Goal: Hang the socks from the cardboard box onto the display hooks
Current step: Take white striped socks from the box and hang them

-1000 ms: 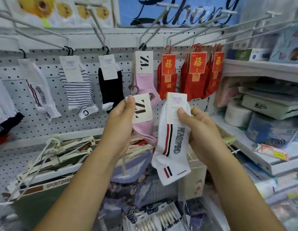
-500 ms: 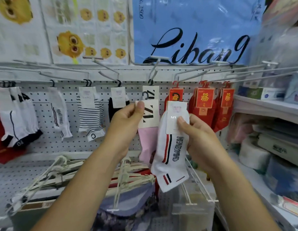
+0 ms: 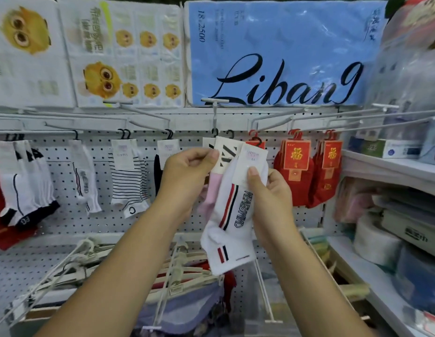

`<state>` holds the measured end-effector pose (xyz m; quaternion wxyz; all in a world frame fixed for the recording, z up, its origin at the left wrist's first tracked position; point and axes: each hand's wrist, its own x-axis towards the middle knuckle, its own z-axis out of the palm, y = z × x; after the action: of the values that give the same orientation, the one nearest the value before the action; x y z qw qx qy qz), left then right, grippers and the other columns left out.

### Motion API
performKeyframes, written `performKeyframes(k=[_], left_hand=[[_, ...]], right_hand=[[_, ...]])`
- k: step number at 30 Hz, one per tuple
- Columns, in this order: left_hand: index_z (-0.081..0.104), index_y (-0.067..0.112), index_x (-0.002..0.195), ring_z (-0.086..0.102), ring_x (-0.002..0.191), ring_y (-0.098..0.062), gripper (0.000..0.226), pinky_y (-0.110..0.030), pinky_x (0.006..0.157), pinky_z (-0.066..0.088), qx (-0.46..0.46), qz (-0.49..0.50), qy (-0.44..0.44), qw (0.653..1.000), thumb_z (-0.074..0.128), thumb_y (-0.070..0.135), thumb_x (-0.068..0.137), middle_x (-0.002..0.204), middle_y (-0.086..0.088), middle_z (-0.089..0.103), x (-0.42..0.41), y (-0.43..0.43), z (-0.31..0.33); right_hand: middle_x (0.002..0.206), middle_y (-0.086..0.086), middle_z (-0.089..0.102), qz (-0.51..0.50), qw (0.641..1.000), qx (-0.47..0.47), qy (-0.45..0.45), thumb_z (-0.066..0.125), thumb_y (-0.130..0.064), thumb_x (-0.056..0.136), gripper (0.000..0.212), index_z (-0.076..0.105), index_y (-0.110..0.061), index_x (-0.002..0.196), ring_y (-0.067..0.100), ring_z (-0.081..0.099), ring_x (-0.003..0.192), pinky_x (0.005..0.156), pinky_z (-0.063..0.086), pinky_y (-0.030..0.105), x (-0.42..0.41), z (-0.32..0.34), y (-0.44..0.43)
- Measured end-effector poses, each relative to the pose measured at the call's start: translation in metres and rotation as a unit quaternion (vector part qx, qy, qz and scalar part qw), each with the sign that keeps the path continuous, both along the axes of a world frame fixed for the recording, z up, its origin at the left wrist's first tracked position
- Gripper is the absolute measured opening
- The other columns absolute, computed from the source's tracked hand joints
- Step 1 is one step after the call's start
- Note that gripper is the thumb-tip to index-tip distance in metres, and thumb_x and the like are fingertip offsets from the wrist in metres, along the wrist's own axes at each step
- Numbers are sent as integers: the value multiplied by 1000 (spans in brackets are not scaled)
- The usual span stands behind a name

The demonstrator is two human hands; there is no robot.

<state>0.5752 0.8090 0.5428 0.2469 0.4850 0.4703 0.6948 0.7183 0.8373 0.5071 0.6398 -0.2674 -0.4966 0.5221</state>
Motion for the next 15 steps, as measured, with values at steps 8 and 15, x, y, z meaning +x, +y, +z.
performKeyframes(k=[8, 15], left_hand=[[78, 19, 95, 76, 95, -20, 5, -46, 95, 59, -14, 79, 35, 996, 76, 22, 91, 95, 0, 80, -27, 39, 16], [74, 8, 105, 73, 95, -20, 11, -31, 86, 60, -14, 92, 3, 996, 69, 12, 96, 96, -4, 77, -34, 52, 11]], right_hand=[[102, 14, 73, -26, 1000, -13, 0, 61, -26, 99, 10, 57, -17, 97, 38, 69, 101, 90, 55, 59, -14, 11, 15], [102, 11, 73, -32, 998, -18, -42, 62, -27, 98, 9, 59, -18, 99, 39, 70, 99, 85, 56, 61, -1, 1, 19]])
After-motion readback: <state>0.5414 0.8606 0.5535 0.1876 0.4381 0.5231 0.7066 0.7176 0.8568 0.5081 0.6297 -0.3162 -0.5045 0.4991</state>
